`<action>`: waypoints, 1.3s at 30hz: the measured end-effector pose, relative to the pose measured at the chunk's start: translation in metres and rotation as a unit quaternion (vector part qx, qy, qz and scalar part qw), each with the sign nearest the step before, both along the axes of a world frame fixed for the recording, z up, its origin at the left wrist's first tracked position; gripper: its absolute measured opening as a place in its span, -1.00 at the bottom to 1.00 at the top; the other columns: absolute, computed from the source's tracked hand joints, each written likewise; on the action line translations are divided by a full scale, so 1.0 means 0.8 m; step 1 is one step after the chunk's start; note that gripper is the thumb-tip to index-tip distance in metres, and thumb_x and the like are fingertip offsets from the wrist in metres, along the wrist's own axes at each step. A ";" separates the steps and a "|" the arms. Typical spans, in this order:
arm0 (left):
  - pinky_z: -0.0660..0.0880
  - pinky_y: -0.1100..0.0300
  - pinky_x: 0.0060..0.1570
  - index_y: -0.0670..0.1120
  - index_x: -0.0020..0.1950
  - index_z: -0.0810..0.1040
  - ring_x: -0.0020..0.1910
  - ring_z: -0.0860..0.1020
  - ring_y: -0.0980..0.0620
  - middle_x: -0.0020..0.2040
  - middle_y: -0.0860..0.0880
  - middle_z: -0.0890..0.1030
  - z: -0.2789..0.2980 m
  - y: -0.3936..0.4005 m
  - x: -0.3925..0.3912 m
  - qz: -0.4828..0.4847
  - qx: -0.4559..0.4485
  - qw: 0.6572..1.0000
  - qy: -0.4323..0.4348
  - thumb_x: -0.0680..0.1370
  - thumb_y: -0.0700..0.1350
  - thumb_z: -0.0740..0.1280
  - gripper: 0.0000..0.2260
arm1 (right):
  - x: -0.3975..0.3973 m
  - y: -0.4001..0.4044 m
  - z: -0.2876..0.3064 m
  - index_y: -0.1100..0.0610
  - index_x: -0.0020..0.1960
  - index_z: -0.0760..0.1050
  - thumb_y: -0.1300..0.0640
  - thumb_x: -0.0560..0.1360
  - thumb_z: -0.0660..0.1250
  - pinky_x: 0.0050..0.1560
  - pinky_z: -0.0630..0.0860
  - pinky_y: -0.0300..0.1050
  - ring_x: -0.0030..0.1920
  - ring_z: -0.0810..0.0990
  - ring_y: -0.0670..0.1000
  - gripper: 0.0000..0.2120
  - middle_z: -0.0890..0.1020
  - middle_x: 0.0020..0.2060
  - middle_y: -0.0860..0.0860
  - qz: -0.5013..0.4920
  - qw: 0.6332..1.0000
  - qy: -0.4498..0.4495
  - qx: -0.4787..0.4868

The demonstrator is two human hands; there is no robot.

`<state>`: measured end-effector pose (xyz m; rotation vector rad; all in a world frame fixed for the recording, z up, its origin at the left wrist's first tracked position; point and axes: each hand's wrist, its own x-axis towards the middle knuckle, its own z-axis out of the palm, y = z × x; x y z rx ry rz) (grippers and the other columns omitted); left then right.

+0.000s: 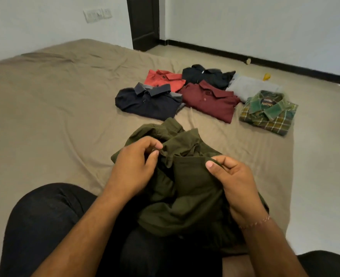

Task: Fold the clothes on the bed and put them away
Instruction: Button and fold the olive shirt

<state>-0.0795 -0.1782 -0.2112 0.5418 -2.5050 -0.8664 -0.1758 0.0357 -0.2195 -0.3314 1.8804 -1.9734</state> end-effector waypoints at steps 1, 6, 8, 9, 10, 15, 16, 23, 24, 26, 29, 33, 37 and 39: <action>0.51 0.28 -0.05 0.11 0.07 0.65 -0.08 0.61 0.26 -0.08 0.21 0.67 0.016 -0.012 -0.026 -0.012 -0.020 1.000 0.000 0.60 -0.13 0.39 -0.86 | -0.018 -0.009 0.012 0.24 -0.07 0.67 0.27 0.57 0.42 -0.06 0.68 -0.11 -0.12 0.72 0.10 -0.93 0.75 -0.14 0.17 0.003 1.000 -0.018 0.000; 0.54 0.03 0.09 -0.02 0.09 0.71 0.07 0.65 -0.13 0.03 -0.06 0.72 0.172 -0.050 -0.180 0.009 -0.195 0.977 0.086 0.60 -0.12 0.36 -0.85 | -0.159 -0.077 0.132 0.13 -0.15 0.68 0.21 0.52 0.49 0.05 0.70 0.08 -0.13 0.69 0.06 -0.92 0.75 -0.18 0.11 -0.196 0.975 0.062 -0.081; 0.54 0.09 0.09 -0.01 0.13 0.71 0.01 0.62 -0.04 0.01 -0.03 0.69 0.252 -0.045 -0.205 0.020 -0.232 0.950 0.209 0.62 -0.12 0.37 -0.85 | -0.198 -0.080 0.202 0.08 -0.18 0.67 0.14 0.51 0.51 -0.02 0.68 -0.06 -0.22 0.65 -0.09 -0.90 0.71 -0.27 -0.03 -0.292 0.931 0.181 -0.123; 0.52 0.17 0.09 -0.02 0.15 0.70 0.00 0.60 0.03 0.01 0.00 0.66 0.283 -0.038 -0.205 0.009 -0.243 0.930 0.275 0.63 -0.14 0.37 -0.85 | -0.204 -0.075 0.233 0.06 -0.16 0.66 0.13 0.52 0.51 -0.06 0.65 -0.13 -0.24 0.62 -0.16 -0.91 0.69 -0.28 -0.09 -0.325 0.905 0.241 -0.128; 0.48 0.26 0.10 -0.03 0.17 0.69 0.00 0.56 0.10 0.02 0.03 0.65 0.294 -0.032 -0.196 -0.005 -0.249 0.914 0.320 0.63 -0.15 0.37 -0.84 | -0.200 -0.069 0.250 0.06 -0.12 0.64 0.12 0.54 0.49 -0.08 0.63 -0.20 -0.24 0.60 -0.21 -0.93 0.67 -0.25 -0.12 -0.346 0.884 0.292 -0.115; 0.41 0.42 0.10 0.05 0.15 0.63 0.00 0.49 0.32 0.05 0.23 0.55 0.176 -0.012 -0.132 -0.077 -0.160 0.945 0.276 0.61 -0.15 0.40 -0.84 | -0.115 -0.039 0.181 0.00 -0.06 0.56 0.11 0.57 0.45 -0.20 0.47 -0.49 -0.17 0.59 -0.29 -0.92 0.61 -0.21 -0.19 -0.261 0.876 0.402 0.054; 0.45 0.38 0.09 0.07 0.12 0.64 0.02 0.51 0.31 0.03 0.24 0.57 0.128 -0.008 -0.118 -0.085 -0.135 0.956 0.247 0.60 -0.15 0.41 -0.85 | -0.098 -0.035 0.139 -0.03 -0.09 0.56 0.10 0.55 0.46 -0.22 0.50 -0.44 -0.17 0.59 -0.26 -0.90 0.61 -0.24 -0.17 -0.219 0.893 0.377 0.113; 0.44 0.48 0.22 0.34 -0.04 0.73 0.14 0.60 0.37 0.09 0.38 0.65 -0.091 0.061 -0.048 -0.099 0.156 0.981 0.064 0.47 -0.20 0.52 -0.62 | 0.014 -0.044 -0.079 -0.08 -0.27 0.65 -0.48 0.06 0.58 -0.16 0.59 -0.16 -0.33 0.64 -0.07 -0.48 0.70 -0.35 0.06 -0.103 0.980 -0.012 0.171; 0.40 0.51 0.23 0.33 -0.07 0.74 0.17 0.58 0.39 0.11 0.38 0.64 -0.094 0.068 -0.047 -0.104 0.176 0.978 0.049 0.47 -0.21 0.53 -0.64 | 0.024 -0.045 -0.084 -0.03 -0.30 0.65 -0.34 0.10 0.67 -0.25 0.53 -0.28 -0.40 0.60 -0.14 -0.55 0.70 -0.38 0.04 -0.124 0.980 -0.016 0.155; 0.39 0.53 0.20 0.26 -0.10 0.77 0.18 0.58 0.37 0.09 0.34 0.66 -0.086 0.074 -0.051 -0.103 0.219 0.969 0.045 0.51 -0.24 0.53 -0.66 | 0.025 -0.050 -0.087 0.03 -0.25 0.63 0.18 0.37 0.64 -0.32 0.47 -0.34 -0.47 0.55 -0.18 -0.81 0.68 -0.41 0.01 -0.172 0.976 -0.018 0.133; 0.42 0.53 0.11 0.25 -0.11 0.77 0.10 0.62 0.31 -0.02 0.25 0.69 -0.074 0.076 -0.056 -0.077 0.266 0.958 0.075 0.56 -0.31 0.46 -0.60 | 0.019 -0.046 -0.095 -0.05 -0.25 0.56 0.28 0.45 0.54 -0.24 0.51 -0.08 -0.45 0.53 -0.03 -0.72 0.63 -0.44 0.15 -0.194 0.974 -0.004 0.117; 0.45 0.54 0.07 0.24 -0.07 0.75 0.04 0.65 0.29 -0.07 0.22 0.71 -0.068 0.077 -0.052 -0.042 0.289 0.953 0.077 0.52 -0.36 0.49 -0.57 | 0.015 -0.044 -0.089 -0.06 -0.20 0.62 0.29 0.48 0.52 -0.04 0.59 0.02 -0.26 0.66 0.05 -0.74 0.69 -0.35 0.06 -0.238 0.968 0.002 0.080; 0.57 0.37 0.05 0.08 -0.04 0.75 -0.01 0.68 0.20 -0.08 0.17 0.73 -0.055 0.079 -0.043 -0.032 0.299 0.949 0.097 0.51 -0.32 0.51 -0.73 | 0.024 -0.035 -0.079 0.07 -0.13 0.66 0.29 0.49 0.51 -0.01 0.65 -0.03 -0.20 0.71 -0.03 -0.86 0.73 -0.26 0.02 -0.228 0.972 0.017 0.060; 0.55 0.40 0.05 0.07 -0.05 0.75 -0.02 0.68 0.22 -0.08 0.18 0.72 -0.046 0.081 -0.040 -0.030 0.284 0.952 0.112 0.51 -0.29 0.53 -0.76 | 0.026 -0.032 -0.071 0.15 -0.14 0.62 0.32 0.49 0.51 -0.08 0.64 -0.04 -0.26 0.69 -0.03 -0.88 0.70 -0.30 0.07 -0.231 0.972 0.002 0.043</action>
